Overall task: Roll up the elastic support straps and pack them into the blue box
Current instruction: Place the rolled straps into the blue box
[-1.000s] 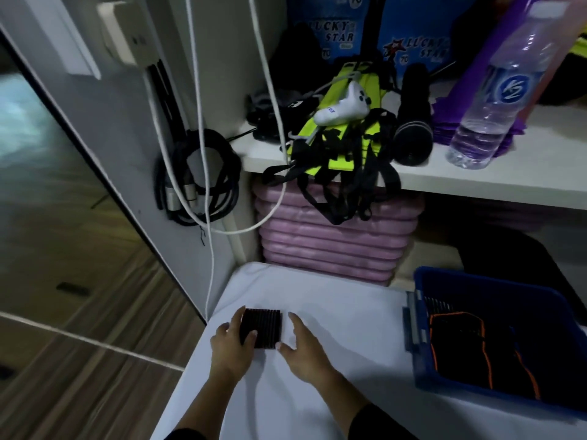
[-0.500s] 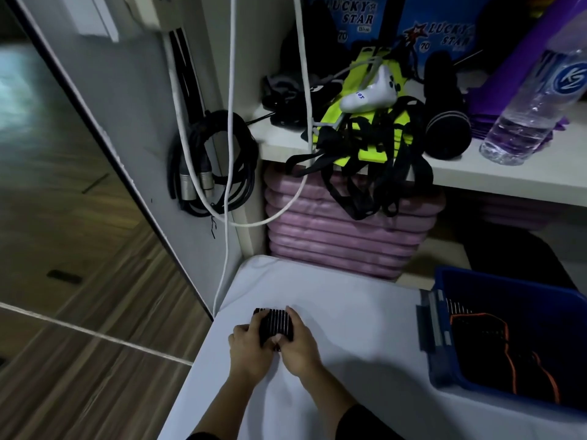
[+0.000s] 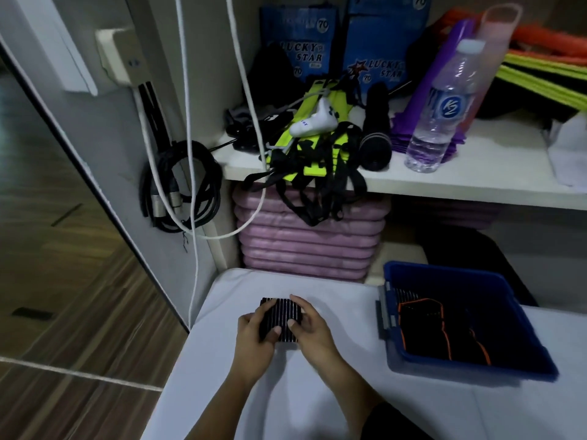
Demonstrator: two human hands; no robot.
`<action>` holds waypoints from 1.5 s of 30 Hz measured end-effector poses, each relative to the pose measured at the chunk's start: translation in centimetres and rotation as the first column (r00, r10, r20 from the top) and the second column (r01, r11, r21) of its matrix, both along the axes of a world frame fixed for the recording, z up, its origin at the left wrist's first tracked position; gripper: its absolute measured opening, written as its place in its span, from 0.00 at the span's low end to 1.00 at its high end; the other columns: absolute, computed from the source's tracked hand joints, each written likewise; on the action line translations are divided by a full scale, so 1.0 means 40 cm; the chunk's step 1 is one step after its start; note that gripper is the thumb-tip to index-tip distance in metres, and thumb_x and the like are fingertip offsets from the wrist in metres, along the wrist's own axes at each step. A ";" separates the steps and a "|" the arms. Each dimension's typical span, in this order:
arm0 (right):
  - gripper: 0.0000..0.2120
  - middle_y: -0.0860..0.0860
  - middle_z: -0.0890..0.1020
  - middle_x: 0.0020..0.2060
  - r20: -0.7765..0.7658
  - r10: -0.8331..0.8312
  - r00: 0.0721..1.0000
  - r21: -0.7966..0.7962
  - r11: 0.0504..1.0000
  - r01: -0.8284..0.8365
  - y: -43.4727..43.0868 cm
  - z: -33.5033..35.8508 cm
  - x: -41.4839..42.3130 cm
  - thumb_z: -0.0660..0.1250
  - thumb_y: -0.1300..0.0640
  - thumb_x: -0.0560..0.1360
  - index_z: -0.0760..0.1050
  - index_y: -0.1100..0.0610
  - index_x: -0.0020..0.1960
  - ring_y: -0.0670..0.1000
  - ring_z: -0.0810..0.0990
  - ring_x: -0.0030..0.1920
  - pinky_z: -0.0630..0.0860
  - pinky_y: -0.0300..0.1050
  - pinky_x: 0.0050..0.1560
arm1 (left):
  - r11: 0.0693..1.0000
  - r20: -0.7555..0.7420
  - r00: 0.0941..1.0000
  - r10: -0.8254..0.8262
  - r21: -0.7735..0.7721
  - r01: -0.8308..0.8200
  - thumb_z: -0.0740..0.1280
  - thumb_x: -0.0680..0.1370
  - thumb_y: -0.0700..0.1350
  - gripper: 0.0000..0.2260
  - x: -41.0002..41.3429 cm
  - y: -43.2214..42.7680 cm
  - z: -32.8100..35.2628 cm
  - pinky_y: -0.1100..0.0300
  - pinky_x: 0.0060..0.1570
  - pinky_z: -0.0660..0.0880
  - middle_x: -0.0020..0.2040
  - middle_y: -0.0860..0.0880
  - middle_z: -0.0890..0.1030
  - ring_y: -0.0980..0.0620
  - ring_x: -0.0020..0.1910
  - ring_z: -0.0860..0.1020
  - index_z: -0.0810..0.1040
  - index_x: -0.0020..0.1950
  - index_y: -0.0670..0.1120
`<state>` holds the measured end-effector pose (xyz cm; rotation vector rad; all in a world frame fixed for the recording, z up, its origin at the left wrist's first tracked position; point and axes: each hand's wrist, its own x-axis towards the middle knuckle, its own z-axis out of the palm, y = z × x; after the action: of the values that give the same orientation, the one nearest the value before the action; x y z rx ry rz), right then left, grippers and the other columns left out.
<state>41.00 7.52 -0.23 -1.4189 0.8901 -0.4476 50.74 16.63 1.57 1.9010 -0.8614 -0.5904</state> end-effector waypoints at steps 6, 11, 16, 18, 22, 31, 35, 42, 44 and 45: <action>0.19 0.48 0.79 0.57 0.151 -0.123 0.981 -0.108 0.984 0.140 -0.096 0.143 -0.190 0.62 0.67 0.77 0.73 0.48 0.60 0.46 0.79 0.56 0.77 0.36 0.53 | 0.985 0.089 0.987 -0.133 -0.096 0.141 0.69 0.74 0.39 0.24 -0.145 -0.131 0.111 0.66 0.58 0.67 0.56 0.45 0.72 0.64 0.51 0.70 0.70 0.67 0.55; 0.18 0.54 0.80 0.57 0.147 -0.209 0.967 -0.184 0.955 0.235 -0.200 0.208 -0.392 0.63 0.66 0.76 0.76 0.45 0.57 0.55 0.79 0.57 0.76 0.53 0.60 | 0.948 0.121 0.960 -0.252 -0.165 0.270 0.72 0.71 0.41 0.26 -0.313 -0.242 0.162 0.61 0.59 0.72 0.56 0.48 0.73 0.54 0.54 0.73 0.70 0.65 0.59; 0.17 0.54 0.80 0.56 0.117 -0.346 0.931 -0.197 0.911 0.363 -0.284 0.224 -0.583 0.64 0.66 0.76 0.77 0.44 0.53 0.55 0.78 0.58 0.76 0.55 0.60 | 0.919 0.159 0.919 -0.360 -0.111 0.378 0.70 0.73 0.40 0.26 -0.458 -0.325 0.163 0.74 0.56 0.67 0.58 0.50 0.70 0.54 0.56 0.73 0.68 0.69 0.53; 0.17 0.53 0.80 0.56 0.076 -0.389 0.918 -0.210 0.894 0.396 -0.317 0.215 -0.638 0.64 0.66 0.76 0.77 0.44 0.51 0.54 0.78 0.58 0.77 0.48 0.57 | 0.922 0.174 0.914 -0.367 -0.065 0.383 0.70 0.73 0.40 0.27 -0.493 -0.350 0.150 0.71 0.59 0.65 0.59 0.50 0.69 0.53 0.59 0.73 0.67 0.69 0.52; 0.15 0.53 0.78 0.54 -0.063 -0.381 0.922 -0.254 0.900 0.355 -0.365 0.182 -0.703 0.63 0.68 0.76 0.77 0.51 0.56 0.51 0.77 0.52 0.73 0.25 0.40 | 0.905 0.200 0.883 -0.423 0.123 0.406 0.68 0.74 0.42 0.25 -0.530 -0.374 0.121 0.67 0.63 0.63 0.65 0.48 0.67 0.50 0.63 0.70 0.66 0.70 0.51; 0.12 0.55 0.78 0.51 -0.395 -0.189 0.899 -0.243 0.965 0.096 -0.409 0.118 -0.720 0.64 0.64 0.76 0.73 0.51 0.57 0.56 0.80 0.52 0.74 0.41 0.42 | 0.869 0.364 0.796 -0.484 0.311 0.385 0.67 0.74 0.40 0.29 -0.539 -0.388 0.076 0.63 0.70 0.57 0.73 0.48 0.59 0.48 0.71 0.61 0.61 0.73 0.50; 0.09 0.52 0.76 0.43 -0.478 -0.088 0.874 -0.199 0.980 -0.010 -0.418 0.109 -0.715 0.64 0.61 0.77 0.67 0.49 0.51 0.47 0.73 0.34 0.70 0.37 0.31 | 0.860 0.371 0.785 -0.495 0.337 0.384 0.67 0.74 0.40 0.28 -0.543 -0.401 0.065 0.63 0.68 0.61 0.70 0.48 0.61 0.49 0.69 0.64 0.63 0.72 0.50; 0.13 0.54 0.78 0.44 -0.519 -0.139 0.843 -0.297 0.955 -0.025 -0.410 0.094 -0.720 0.72 0.62 0.71 0.69 0.52 0.45 0.46 0.74 0.33 0.71 0.38 0.32 | 0.842 0.331 0.795 -0.508 0.386 0.377 0.68 0.74 0.41 0.25 -0.540 -0.408 0.060 0.61 0.67 0.64 0.68 0.48 0.67 0.49 0.66 0.68 0.67 0.70 0.50; 0.14 0.55 0.79 0.47 -0.508 -0.158 0.847 -0.306 0.952 -0.006 -0.408 0.094 -0.720 0.74 0.63 0.69 0.70 0.53 0.45 0.49 0.77 0.39 0.74 0.40 0.38 | 0.837 0.317 0.799 -0.512 0.396 0.379 0.68 0.74 0.41 0.23 -0.540 -0.410 0.062 0.61 0.65 0.66 0.67 0.48 0.69 0.49 0.64 0.71 0.69 0.68 0.49; 0.14 0.55 0.79 0.49 -0.503 -0.170 0.847 -0.313 0.950 0.006 -0.408 0.095 -0.720 0.74 0.64 0.68 0.71 0.53 0.45 0.50 0.78 0.43 0.75 0.42 0.41 | 0.833 0.310 0.800 -0.515 0.402 0.380 0.68 0.74 0.41 0.22 -0.540 -0.410 0.064 0.60 0.65 0.67 0.66 0.48 0.70 0.49 0.63 0.72 0.70 0.68 0.49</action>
<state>12.21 -8.78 3.58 -1.8318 1.3807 -0.2679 29.13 0.24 4.14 2.1625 -1.6141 -0.6587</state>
